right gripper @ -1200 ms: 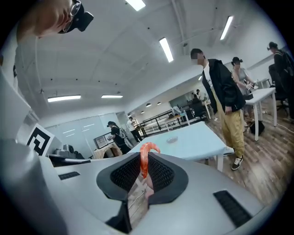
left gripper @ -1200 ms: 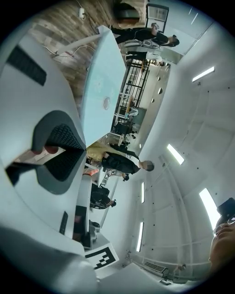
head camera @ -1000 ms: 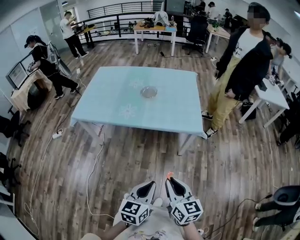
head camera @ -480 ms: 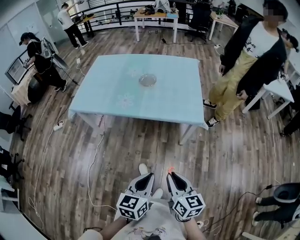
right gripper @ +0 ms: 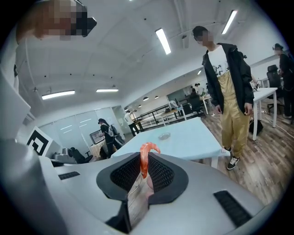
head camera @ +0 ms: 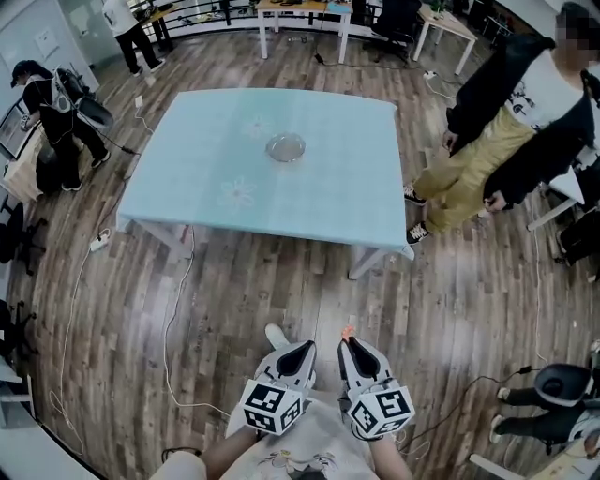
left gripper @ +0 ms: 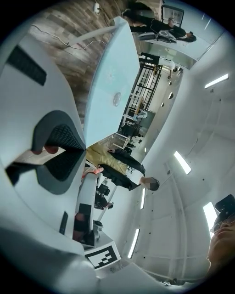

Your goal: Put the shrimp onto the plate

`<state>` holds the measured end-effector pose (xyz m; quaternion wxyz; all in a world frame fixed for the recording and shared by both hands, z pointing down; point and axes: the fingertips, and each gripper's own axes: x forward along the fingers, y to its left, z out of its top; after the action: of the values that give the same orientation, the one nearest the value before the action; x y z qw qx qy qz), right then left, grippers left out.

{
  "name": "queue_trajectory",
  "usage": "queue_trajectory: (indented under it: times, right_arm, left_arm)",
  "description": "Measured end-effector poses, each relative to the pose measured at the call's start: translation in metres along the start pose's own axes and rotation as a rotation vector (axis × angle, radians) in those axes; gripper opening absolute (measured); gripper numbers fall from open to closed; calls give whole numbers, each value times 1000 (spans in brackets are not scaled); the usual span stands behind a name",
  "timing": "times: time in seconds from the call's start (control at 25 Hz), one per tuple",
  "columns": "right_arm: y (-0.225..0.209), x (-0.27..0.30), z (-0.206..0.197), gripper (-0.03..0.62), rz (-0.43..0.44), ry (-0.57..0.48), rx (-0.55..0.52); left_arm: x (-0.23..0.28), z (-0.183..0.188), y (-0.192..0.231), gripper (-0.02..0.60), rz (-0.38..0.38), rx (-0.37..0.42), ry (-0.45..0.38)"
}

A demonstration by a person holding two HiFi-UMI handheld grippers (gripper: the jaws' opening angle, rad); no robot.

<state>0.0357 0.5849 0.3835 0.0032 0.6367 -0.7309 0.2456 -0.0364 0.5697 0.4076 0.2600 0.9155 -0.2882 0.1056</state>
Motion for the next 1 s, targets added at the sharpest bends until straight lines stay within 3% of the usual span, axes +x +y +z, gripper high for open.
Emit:
queue_trajectory:
  times: [0.36,0.64,1.0]
  right_arm:
    - [5,102,40,69,39,16,-35]
    - [29,196,78,69,84,29,-65]
    - [54,256,91,69,106,54,-49]
  left_arm:
    - [43,63,83,8,45,-38,-68]
    - [50,117,174,8,150,-128,-128]
    - [41,159,231,8,189,-76,-160]
